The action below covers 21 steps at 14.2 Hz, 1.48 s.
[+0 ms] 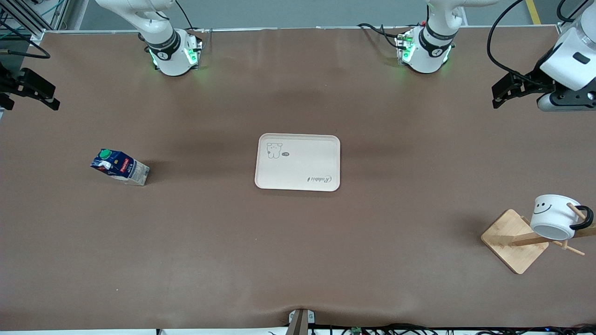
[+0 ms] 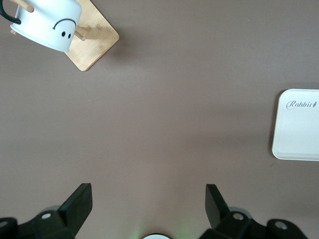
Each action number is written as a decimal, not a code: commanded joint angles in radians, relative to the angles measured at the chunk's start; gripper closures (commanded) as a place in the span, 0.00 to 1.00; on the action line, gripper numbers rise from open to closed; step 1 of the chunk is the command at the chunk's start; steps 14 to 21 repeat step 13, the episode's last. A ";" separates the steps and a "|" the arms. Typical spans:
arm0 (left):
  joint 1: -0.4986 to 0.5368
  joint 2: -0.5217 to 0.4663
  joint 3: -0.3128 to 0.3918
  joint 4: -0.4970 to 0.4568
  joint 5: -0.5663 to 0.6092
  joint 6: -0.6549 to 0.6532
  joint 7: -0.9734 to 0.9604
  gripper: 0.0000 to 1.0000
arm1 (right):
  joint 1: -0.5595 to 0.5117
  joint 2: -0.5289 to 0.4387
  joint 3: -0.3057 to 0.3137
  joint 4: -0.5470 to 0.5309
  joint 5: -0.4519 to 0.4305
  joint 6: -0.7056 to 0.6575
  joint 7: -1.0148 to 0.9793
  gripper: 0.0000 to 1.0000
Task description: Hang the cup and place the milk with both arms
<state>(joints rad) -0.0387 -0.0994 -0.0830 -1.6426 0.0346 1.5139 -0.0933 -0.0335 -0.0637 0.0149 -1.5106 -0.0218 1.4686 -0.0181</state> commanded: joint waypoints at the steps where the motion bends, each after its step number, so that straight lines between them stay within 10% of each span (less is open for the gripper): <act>1: 0.000 0.009 -0.001 0.023 -0.015 -0.023 -0.010 0.00 | -0.008 0.013 0.002 0.027 0.014 -0.016 0.012 0.00; 21: -0.006 0.015 -0.001 0.027 -0.013 -0.027 -0.069 0.00 | -0.025 0.016 0.000 0.026 0.025 -0.017 0.013 0.00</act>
